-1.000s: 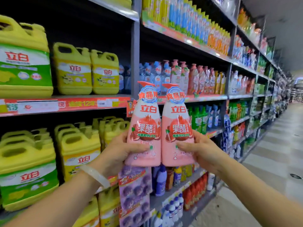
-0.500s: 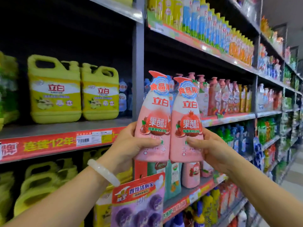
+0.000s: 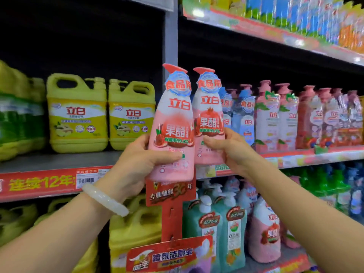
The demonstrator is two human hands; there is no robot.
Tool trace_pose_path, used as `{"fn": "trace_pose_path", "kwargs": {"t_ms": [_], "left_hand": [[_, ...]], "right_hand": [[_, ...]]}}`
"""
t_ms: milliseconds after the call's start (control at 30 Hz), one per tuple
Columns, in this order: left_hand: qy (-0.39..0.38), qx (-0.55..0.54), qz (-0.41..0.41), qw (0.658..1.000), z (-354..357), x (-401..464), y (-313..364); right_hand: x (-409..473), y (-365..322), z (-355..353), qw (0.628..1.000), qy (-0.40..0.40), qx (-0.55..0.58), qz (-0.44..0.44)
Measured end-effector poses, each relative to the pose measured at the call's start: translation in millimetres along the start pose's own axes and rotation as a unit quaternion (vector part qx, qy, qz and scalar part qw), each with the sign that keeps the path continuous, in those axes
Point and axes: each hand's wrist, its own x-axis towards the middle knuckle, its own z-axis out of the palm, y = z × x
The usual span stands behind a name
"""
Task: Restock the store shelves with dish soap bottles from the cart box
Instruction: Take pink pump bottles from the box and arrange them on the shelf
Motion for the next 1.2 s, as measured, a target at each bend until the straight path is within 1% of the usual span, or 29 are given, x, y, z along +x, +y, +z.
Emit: {"fn": "trace_pose_path", "kwargs": {"t_ms": [133,267,467,533,600,700,833,933,1000,1067,1200], "left_hand": [[0.043,0.010,0.012,0.999,13,3,0],[0.100,0.022,0.012,0.995,21,3,-4],[0.181,0.040,0.027,0.982,25,0,-15],[0.200,0.044,0.031,0.978,23,0,-16],[0.213,0.054,0.027,0.975,21,-1,-15],[0.221,0.068,0.024,0.973,19,-4,-13],[0.217,0.089,0.015,0.972,11,-3,-9],[0.211,0.096,0.008,0.973,6,1,-9],[0.208,0.096,0.004,0.973,3,3,-9],[0.200,0.093,0.003,0.975,0,5,-10],[0.179,0.096,0.003,0.979,-4,5,-10]], "right_hand": [[24,4,-11,0.998,-0.052,0.039,0.021],[38,5,-21,0.995,-0.082,0.047,0.006],[62,12,-12,0.997,-0.049,-0.029,-0.042],[67,20,-1,0.998,-0.033,-0.036,-0.051],[72,28,7,0.999,-0.023,-0.026,-0.040],[87,38,10,0.999,-0.027,-0.008,0.015],[107,39,7,0.992,-0.086,0.001,0.091],[114,33,1,0.977,-0.173,-0.056,0.115],[116,31,-1,0.966,-0.198,-0.104,0.128],[115,34,1,0.960,-0.188,-0.163,0.130],[125,46,12,0.961,-0.112,-0.231,0.098]]}}
